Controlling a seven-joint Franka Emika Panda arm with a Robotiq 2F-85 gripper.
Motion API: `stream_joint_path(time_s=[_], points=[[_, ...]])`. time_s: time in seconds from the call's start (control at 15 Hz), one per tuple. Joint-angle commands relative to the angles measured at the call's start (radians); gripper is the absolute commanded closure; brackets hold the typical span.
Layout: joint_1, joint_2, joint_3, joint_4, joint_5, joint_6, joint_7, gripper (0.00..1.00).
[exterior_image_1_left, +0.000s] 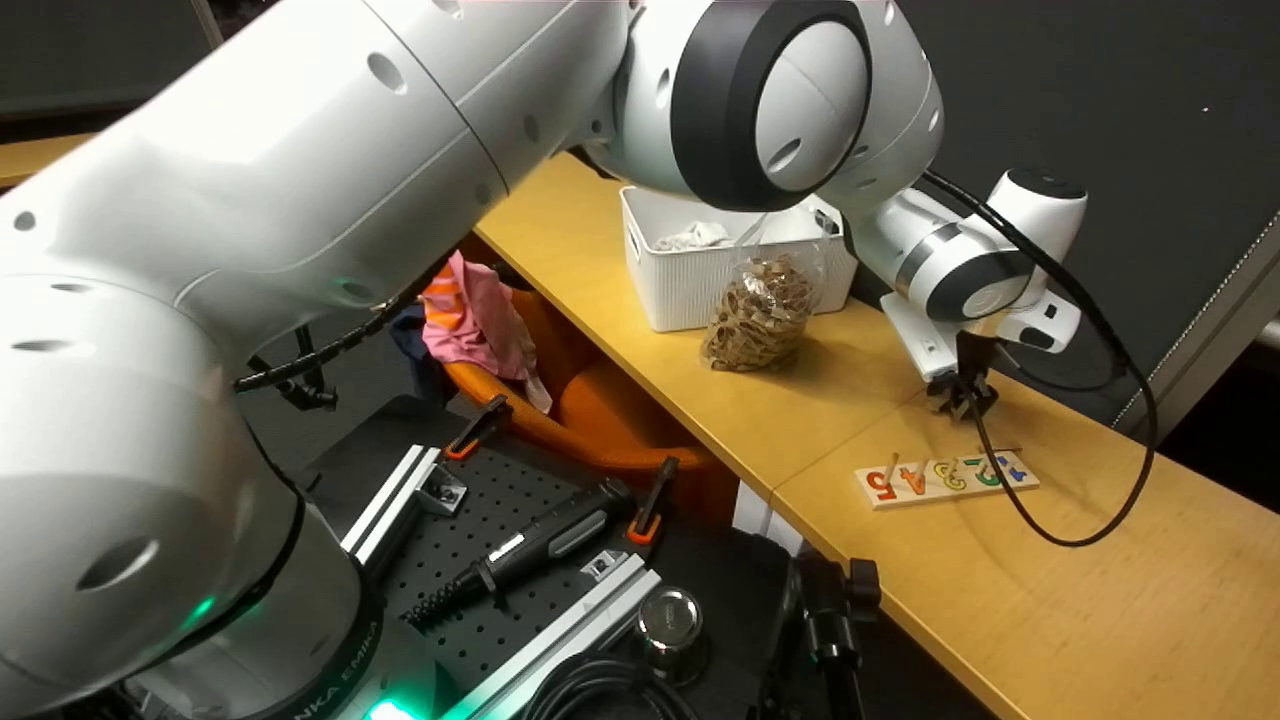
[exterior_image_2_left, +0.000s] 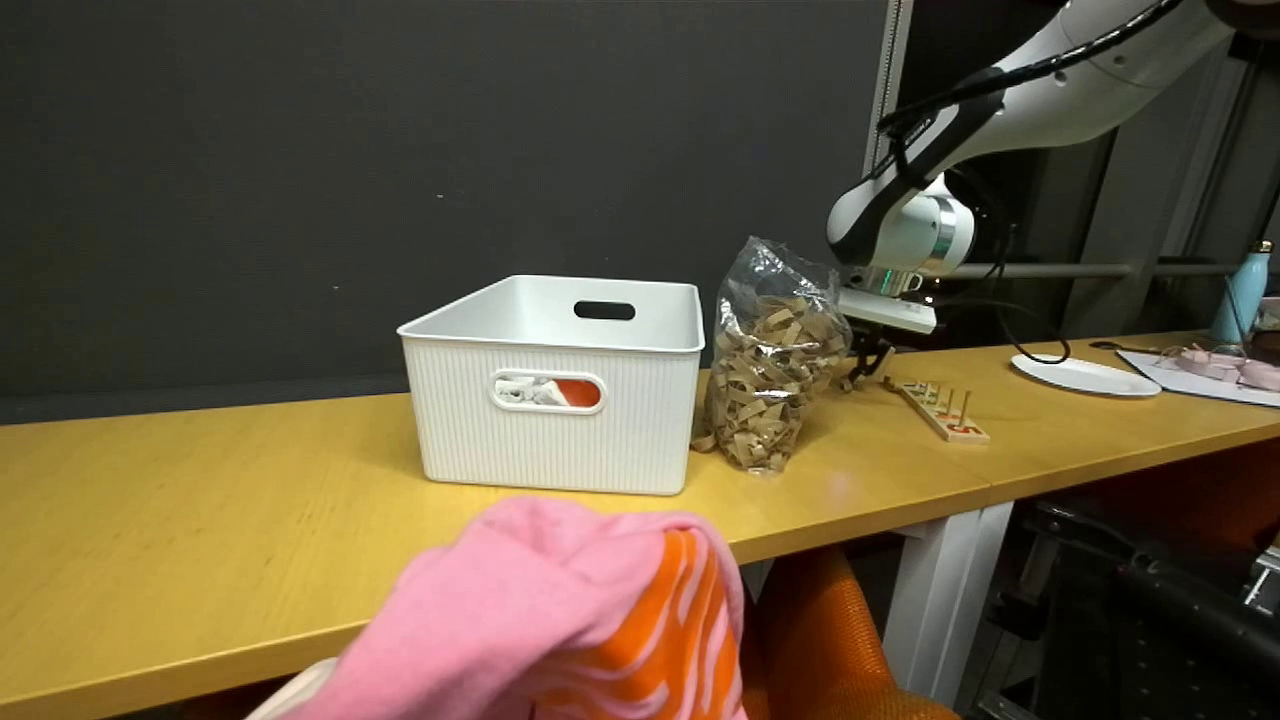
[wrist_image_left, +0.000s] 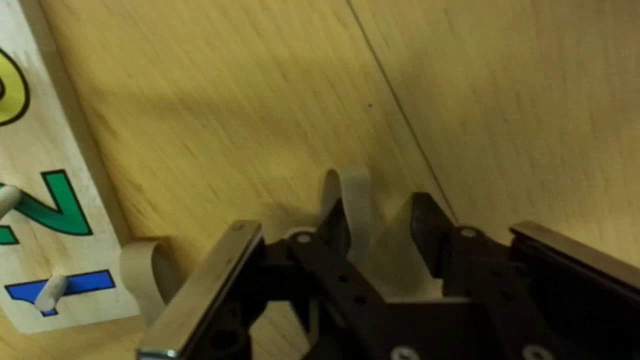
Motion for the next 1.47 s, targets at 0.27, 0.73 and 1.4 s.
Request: stream_joint_path(time_s=[0.27,0.73,1.4], points=[[-0.002,-0.05,-0.011,-0.059,0.006,0.02,0.002,1.0],[-0.014,-0.092,-0.046,-0.13,0.017,0.051,0.008,1.0],[-0.051,-0.163,-0.04,-0.249,0.019,0.123,0.006,1.0]])
